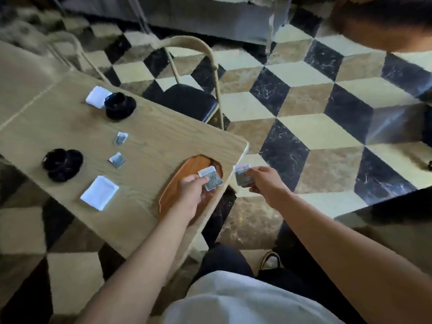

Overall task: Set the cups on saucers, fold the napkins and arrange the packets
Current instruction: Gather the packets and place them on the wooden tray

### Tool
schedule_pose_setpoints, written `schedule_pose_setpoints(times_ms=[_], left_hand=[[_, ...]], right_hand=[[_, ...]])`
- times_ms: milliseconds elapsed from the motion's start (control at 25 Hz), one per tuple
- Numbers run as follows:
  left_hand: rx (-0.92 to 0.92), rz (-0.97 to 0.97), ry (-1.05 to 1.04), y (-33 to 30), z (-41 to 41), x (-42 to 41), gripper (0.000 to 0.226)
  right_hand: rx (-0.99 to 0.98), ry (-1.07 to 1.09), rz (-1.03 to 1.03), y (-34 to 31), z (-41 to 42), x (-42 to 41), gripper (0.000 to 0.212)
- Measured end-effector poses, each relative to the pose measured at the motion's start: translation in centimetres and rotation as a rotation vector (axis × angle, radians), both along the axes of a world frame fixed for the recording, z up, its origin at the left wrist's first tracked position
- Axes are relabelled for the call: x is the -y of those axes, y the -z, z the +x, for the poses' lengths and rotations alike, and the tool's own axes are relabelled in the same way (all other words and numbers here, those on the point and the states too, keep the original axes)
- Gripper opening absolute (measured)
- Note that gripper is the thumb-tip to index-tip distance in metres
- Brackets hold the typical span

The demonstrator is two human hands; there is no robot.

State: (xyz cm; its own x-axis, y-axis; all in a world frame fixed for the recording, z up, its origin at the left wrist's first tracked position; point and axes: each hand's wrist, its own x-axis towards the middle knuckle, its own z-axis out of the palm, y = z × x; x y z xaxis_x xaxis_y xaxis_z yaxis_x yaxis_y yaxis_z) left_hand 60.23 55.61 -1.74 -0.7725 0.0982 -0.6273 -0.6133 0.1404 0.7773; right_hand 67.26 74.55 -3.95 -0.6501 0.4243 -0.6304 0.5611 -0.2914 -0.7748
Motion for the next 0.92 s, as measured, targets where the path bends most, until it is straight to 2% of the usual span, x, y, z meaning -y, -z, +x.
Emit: schedule_pose_setpoints(times_ms=[120, 320, 480, 640, 760, 880, 920], left_hand=[[0.013, -0.045, -0.199, 0.3, -0.4, 2.9, 0.007], [0.084, -0.094, -0.411, 2.7, -1.0, 7.0, 0.008], [0.225, -0.087, -0.475, 6.9, -0.8, 9.0, 0.001], [0.266, -0.104, -0.500, 8.9, -0.8, 9.6, 0.004], [0.274, -0.158, -0.497, 9.5, -1.3, 9.1, 0.007], [0.223, -0.255, -0.442, 9.5, -1.8, 8.2, 0.004], [0.206, -0.297, -0.424, 9.7, -1.9, 7.8, 0.007]], right_hand=[[0.009, -0.151, -0.005, 0.3, -4.1, 1.6, 0.013], [0.042, -0.418, 0.022, 2.9, -10.8, 5.5, 0.009], [0.129, -0.596, 0.128, 5.4, -14.0, 7.2, 0.010], [0.200, -0.719, 0.227, 6.9, -16.0, 7.6, 0.011], [0.220, -0.804, 0.331, 7.3, -17.1, 7.9, 0.013], [0.228, -0.947, 0.446, 8.1, -17.9, 8.2, 0.003], [0.225, -0.976, 0.463, 8.5, -18.1, 8.2, 0.007]])
